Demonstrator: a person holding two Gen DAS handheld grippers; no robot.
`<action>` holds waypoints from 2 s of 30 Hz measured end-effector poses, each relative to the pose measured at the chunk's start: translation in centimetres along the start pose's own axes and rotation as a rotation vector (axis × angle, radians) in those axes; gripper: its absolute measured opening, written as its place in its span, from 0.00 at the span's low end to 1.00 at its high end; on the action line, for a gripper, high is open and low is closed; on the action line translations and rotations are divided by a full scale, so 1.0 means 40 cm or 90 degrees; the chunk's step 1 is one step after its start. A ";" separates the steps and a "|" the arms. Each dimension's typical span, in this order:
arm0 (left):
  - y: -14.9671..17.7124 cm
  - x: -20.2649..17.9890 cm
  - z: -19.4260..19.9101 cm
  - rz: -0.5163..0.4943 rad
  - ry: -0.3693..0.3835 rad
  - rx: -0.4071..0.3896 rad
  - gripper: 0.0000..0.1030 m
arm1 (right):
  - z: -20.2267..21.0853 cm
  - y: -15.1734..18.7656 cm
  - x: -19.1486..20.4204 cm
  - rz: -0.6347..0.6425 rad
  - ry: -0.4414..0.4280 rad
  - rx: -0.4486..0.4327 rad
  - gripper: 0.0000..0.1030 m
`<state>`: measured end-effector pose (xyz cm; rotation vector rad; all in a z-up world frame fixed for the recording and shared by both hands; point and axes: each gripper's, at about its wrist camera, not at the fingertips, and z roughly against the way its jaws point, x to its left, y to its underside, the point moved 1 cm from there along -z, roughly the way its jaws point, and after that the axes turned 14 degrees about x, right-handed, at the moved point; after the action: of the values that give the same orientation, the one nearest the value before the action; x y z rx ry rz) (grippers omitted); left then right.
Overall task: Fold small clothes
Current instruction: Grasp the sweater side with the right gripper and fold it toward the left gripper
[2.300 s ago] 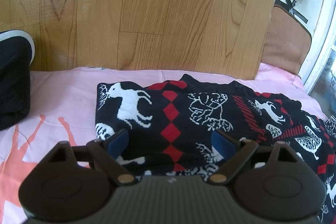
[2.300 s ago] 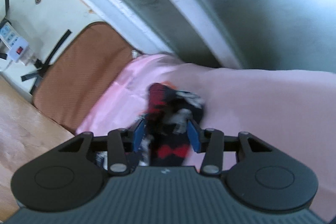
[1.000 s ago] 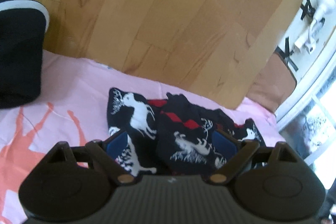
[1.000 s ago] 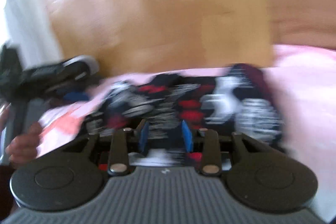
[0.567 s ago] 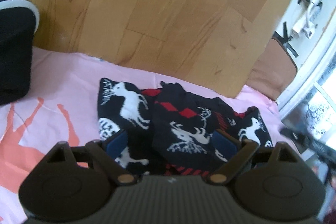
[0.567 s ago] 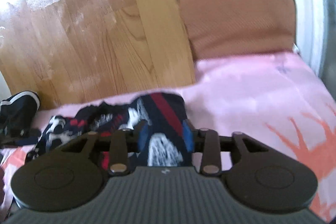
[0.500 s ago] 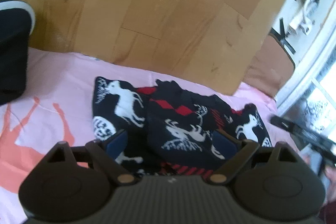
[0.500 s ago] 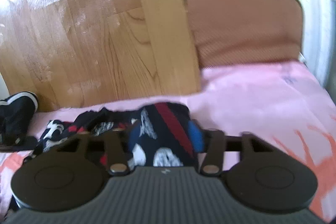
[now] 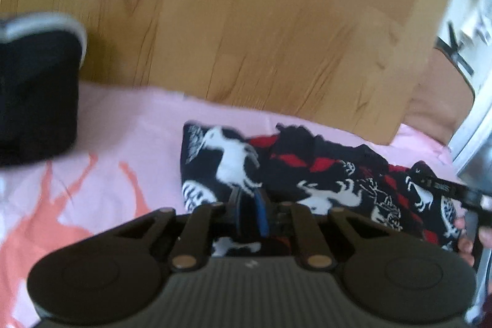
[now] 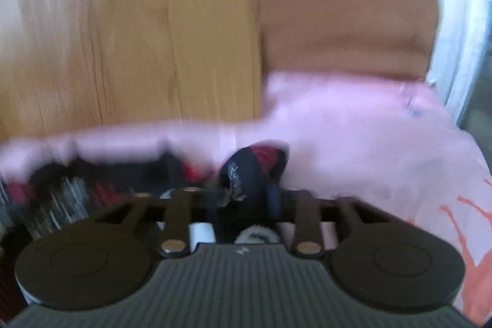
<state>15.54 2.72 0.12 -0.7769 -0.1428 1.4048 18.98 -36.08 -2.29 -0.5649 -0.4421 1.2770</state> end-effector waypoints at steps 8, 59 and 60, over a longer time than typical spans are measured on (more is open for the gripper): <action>-0.012 0.054 0.023 0.066 0.042 -0.006 0.41 | 0.130 -0.043 -0.016 -0.084 -0.220 0.015 0.49; -0.010 0.011 0.049 0.038 0.120 0.016 0.59 | 0.264 0.059 0.020 -0.161 -0.195 -0.103 0.19; -0.006 -0.007 0.046 0.022 0.127 0.018 0.63 | 0.240 0.098 0.000 -0.163 -0.170 -0.062 0.28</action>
<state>14.71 3.22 1.73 -0.8947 0.0452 1.3509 10.23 -33.91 2.82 -0.4044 -0.7778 1.0914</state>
